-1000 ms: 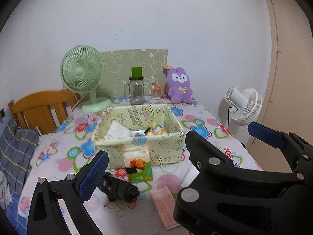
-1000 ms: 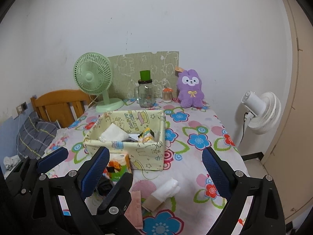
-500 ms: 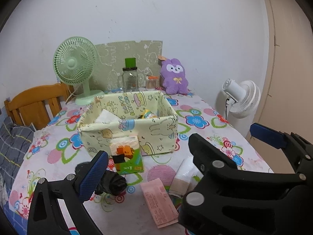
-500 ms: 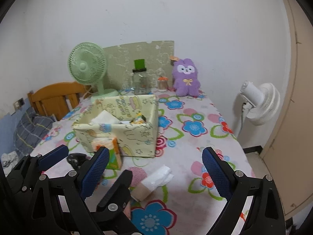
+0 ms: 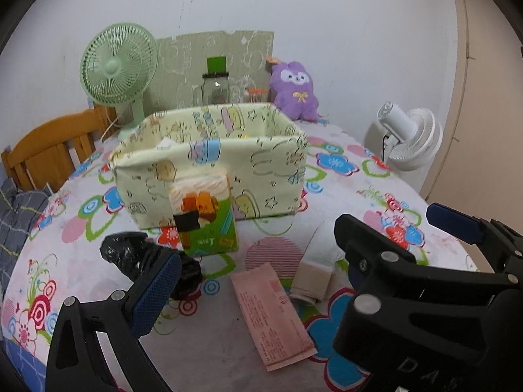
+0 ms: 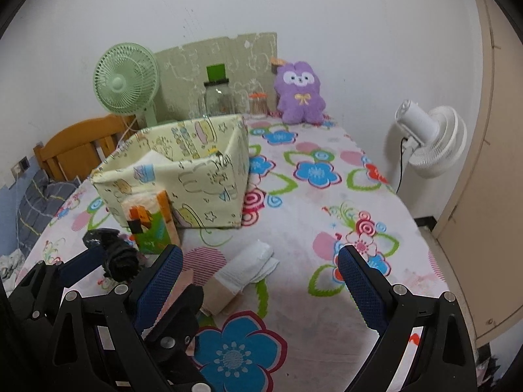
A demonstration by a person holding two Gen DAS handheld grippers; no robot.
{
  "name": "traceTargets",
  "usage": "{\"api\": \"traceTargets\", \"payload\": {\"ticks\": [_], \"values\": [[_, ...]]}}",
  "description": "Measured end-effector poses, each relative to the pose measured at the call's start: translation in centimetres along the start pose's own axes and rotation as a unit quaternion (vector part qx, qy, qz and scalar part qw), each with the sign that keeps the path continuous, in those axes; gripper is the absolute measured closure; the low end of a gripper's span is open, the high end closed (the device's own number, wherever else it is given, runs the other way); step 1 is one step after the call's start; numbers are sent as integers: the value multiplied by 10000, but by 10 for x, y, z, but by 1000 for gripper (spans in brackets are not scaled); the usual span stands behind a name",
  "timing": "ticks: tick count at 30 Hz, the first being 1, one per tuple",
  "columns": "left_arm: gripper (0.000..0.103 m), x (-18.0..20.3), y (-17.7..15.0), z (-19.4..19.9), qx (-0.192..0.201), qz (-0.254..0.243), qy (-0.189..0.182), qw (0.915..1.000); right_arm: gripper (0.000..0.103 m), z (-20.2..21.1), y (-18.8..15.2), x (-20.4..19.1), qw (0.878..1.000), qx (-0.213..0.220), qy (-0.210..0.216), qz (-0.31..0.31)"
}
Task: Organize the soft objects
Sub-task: 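Grasp the white crumpled plastic bag with the right tool while the left tool approaches the black umbrella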
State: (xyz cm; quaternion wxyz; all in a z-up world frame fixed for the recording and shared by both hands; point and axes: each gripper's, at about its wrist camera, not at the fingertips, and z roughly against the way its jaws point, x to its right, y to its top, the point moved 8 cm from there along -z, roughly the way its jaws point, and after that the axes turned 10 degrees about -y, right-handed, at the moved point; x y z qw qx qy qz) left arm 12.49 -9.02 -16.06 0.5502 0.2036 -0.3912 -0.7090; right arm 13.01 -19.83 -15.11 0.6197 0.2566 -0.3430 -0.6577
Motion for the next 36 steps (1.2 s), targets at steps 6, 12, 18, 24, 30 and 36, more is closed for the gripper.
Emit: {"api": "traceTargets", "payload": {"ticks": [6,12,18,24,30,36], "values": [[0,-7,-7,-14,-183,59,25,9998,6,-22,-10,-2,9995,-322,21,-39],[0,-12,-13,-29,-364,94,8,9993,6,-46,-19,-11,9978,-651,118,-49],[1,-18,-17,-38,-484,165,53,9987,6,-61,-24,-15,9965,-823,151,-58],[2,-25,-24,-43,-613,166,227,9977,20,-70,-29,-23,9950,-972,228,-2],[2,-30,-28,-45,-710,109,387,9967,35,-72,-32,-35,9943,-1013,297,173],[2,-33,-28,-42,-687,102,386,9968,63,-75,-31,-33,9947,-976,70,330]]}}
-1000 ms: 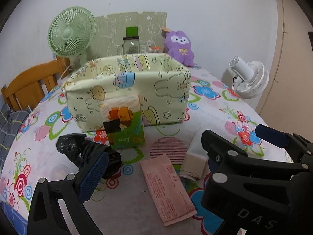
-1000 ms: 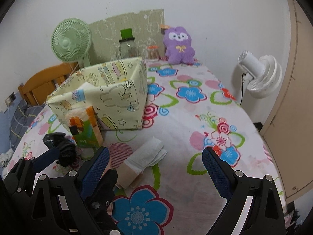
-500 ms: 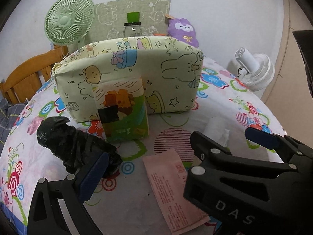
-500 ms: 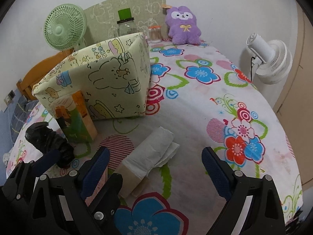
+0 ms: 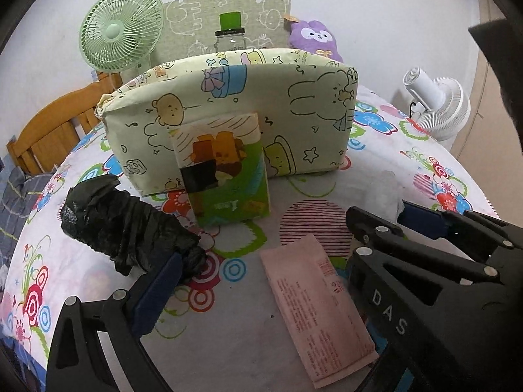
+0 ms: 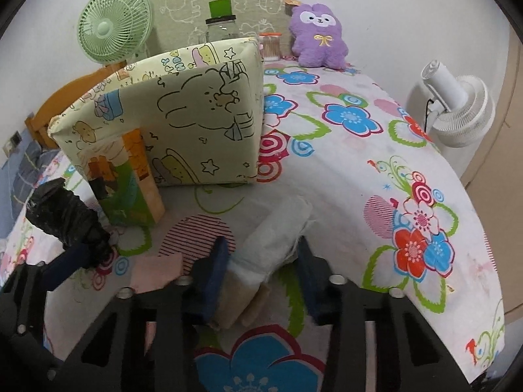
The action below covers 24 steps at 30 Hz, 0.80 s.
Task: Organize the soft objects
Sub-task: 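Grasp the white crumpled plastic bag with the right tool while the left tool approaches the black umbrella, then close the left tool on the folded black umbrella while the right tool holds the white bag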
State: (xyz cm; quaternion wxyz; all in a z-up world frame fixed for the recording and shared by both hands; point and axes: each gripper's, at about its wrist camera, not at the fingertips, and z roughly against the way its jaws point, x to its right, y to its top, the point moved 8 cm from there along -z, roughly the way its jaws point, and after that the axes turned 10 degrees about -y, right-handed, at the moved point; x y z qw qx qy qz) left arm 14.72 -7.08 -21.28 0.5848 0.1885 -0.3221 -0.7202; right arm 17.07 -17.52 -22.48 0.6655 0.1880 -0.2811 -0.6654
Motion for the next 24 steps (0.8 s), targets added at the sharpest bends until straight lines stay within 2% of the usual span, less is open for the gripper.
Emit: {"api": "traceTargets", "payload": {"ticks": [6,16,24], "values": [[3,-2,-2,4,-21,18,43,10000,88,4,-3,-5,9999,47,93,56],[3,-8,6,27,273,94,40,9996,89,28,6,-11,9994,336,95,59],[3,-35,10,40,416,325,288,9982,88,47,13,-28,9984,520,169,114]]}}
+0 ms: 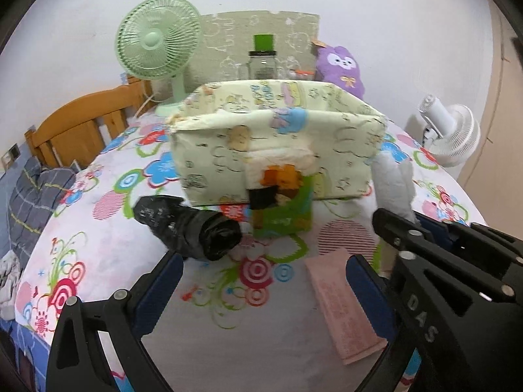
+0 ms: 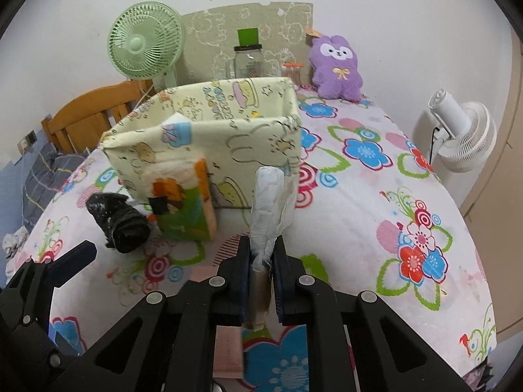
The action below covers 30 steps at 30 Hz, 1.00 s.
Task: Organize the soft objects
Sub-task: 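Close the left tool on the folded black umbrella while the right tool holds the white bag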
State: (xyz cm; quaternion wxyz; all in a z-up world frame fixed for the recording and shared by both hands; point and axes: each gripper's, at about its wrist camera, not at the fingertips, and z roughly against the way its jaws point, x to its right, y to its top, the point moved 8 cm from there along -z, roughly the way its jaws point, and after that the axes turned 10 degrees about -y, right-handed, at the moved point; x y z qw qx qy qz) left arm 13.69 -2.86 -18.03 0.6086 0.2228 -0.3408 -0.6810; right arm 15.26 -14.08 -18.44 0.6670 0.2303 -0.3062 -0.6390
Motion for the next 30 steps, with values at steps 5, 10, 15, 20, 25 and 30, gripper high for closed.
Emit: {"api": "traceTargets", "payload": {"ticks": [5,10,15,20,25,30], "values": [[3,-18,2,0,8,151,123,9998,88,5,5,-12,10000,87,0,13],[3,-29,3,-2,14,231,206,9995,88,6,7,-17,9998,112,-70,-133],[5,-38,7,-7,51,190,348,9992,88,1,9,-23,9997,66,-166,-164],[9,-46,9,-14,25,142,406,9991,88,-3,10,-34,9997,25,-183,-136],[13,-55,9,-23,-30,90,475,9988,88,-9,9,-41,9997,-46,-213,-148],[24,-56,7,-32,-141,104,337,9993,88,-17,8,-44,9995,-154,-237,-151]]}}
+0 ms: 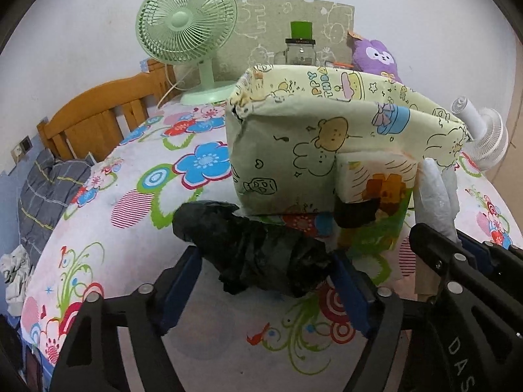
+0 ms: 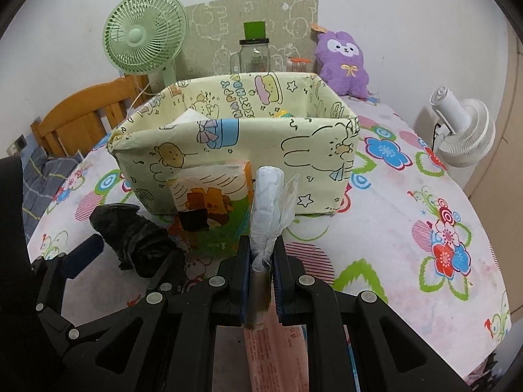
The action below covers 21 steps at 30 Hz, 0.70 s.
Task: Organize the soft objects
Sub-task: 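Close the left tool on the folded black umbrella while the right tool holds the white bag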
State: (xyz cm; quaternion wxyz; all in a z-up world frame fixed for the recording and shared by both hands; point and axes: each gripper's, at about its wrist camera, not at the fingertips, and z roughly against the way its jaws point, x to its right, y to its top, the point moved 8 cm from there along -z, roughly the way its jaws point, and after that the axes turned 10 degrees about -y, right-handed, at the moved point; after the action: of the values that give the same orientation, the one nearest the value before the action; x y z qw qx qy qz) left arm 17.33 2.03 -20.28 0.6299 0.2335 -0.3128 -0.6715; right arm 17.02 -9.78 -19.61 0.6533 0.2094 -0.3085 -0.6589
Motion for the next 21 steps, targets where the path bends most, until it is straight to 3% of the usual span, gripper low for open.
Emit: {"api": "traceTargets", "payload": {"ticks": [10,15,21], "values": [[36,2,1,-3,17,-43,-49,10000,88,-5,-1,1,10000,-62,-3,-21],[57,6,1,1,55,-38,-144,9999,88,-3,0,3,10000,-33,31,-54],[62,10,-1,6,66,-33,-179,9998,88,2,-1,5,9999,-15,68,-83]]}}
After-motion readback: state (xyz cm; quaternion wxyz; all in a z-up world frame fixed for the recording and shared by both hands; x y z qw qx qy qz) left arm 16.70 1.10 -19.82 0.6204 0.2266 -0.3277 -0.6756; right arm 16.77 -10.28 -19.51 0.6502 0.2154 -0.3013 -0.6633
